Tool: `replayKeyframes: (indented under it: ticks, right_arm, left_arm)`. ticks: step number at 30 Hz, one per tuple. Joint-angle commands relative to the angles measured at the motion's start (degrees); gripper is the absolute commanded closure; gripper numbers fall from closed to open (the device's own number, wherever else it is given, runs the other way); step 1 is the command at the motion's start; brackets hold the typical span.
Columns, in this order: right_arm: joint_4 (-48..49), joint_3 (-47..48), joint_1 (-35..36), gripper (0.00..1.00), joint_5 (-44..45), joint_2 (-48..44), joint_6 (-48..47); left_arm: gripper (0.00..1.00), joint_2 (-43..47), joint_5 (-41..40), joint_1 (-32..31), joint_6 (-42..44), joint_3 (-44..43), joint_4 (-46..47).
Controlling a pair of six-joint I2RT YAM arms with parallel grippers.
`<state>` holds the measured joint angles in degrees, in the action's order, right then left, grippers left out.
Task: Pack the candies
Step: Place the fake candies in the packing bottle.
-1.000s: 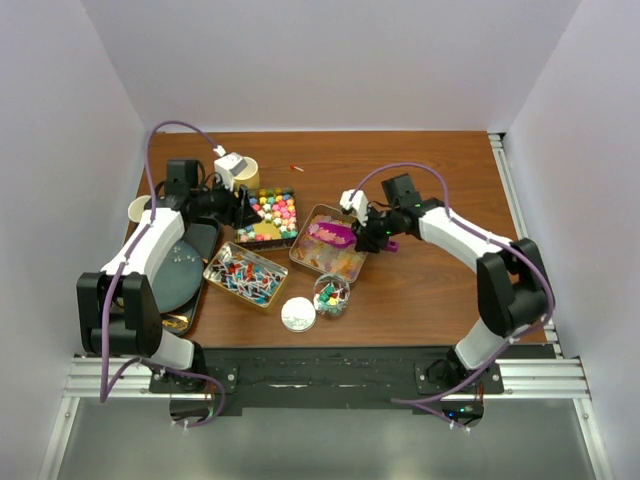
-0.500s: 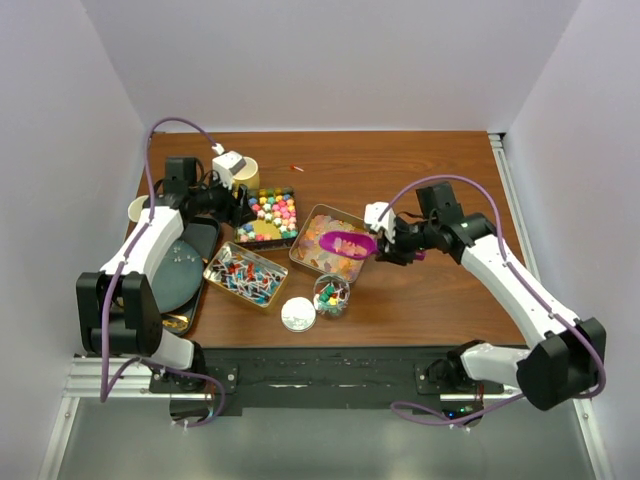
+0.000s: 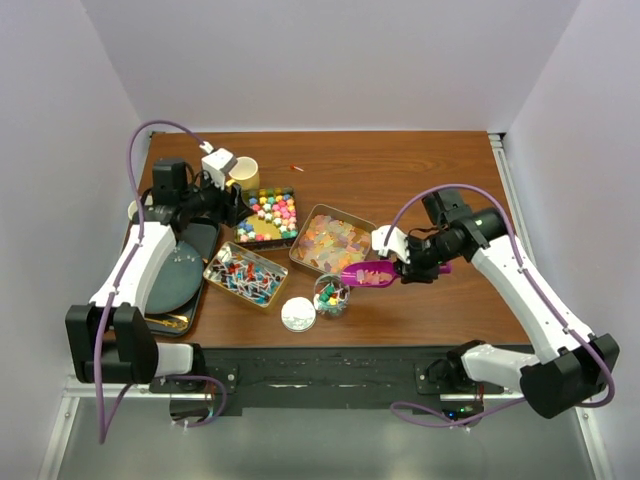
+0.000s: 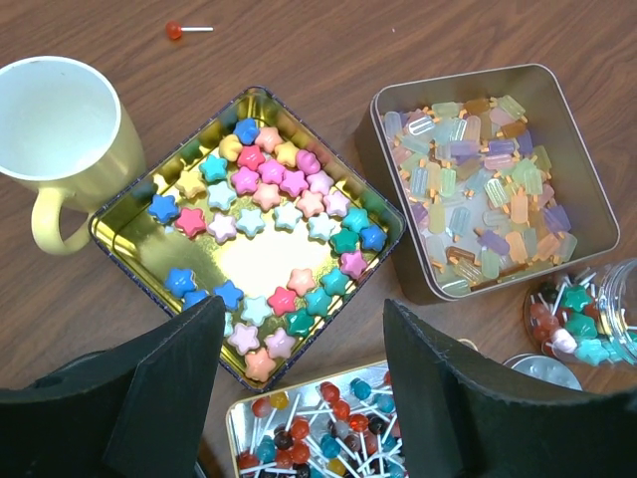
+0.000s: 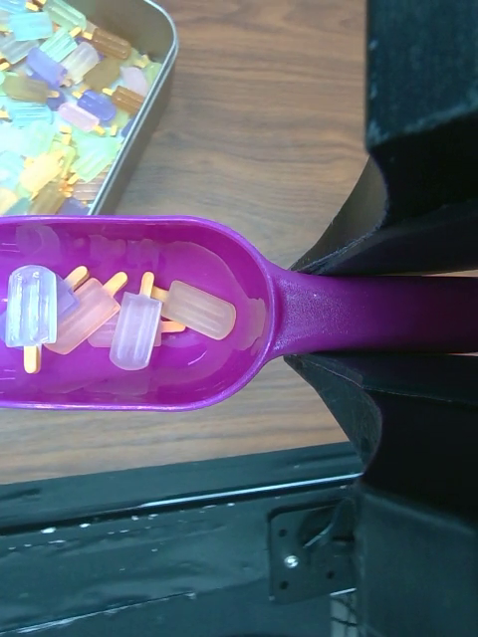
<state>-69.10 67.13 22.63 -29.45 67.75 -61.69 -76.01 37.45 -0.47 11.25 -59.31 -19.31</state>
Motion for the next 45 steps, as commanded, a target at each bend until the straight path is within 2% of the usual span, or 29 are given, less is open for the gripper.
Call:
replayKeyframes:
  ticks: [1,7,14,19,25,33,45]
  right_arm:
    - [-4.3,4.4,2.4,1.0,5.0,0.9,-1.5]
    - [-3.8,5.4,7.5,1.0,11.8,3.6,1.7]
    - [1.9,7.4,13.6,1.0,21.1,8.4,9.4]
    - [1.3,9.2,15.8,1.0,25.1,10.3,8.0]
    - [-4.8,13.8,19.1,1.0,29.1,13.4,5.8]
    - [-9.2,14.9,25.1,1.0,37.1,14.7,3.4]
    - [-12.5,20.1,27.2,1.0,43.1,15.6,5.7]
  left_arm:
    - [0.3,3.1,0.9,1.8,-2.1,2.4,3.3]
    - [0.3,7.0,2.1,3.0,-4.3,6.8,5.4]
    - [0.3,11.2,3.1,3.9,-6.1,11.6,7.2]
    - [0.3,13.3,3.9,4.5,-7.0,13.7,8.1]
    - [0.3,14.0,4.8,5.3,-9.0,15.8,10.6]
    - [0.3,14.0,6.5,6.0,-10.8,17.5,14.5]
    - [0.31,13.5,9.7,6.0,-18.2,20.1,21.8]
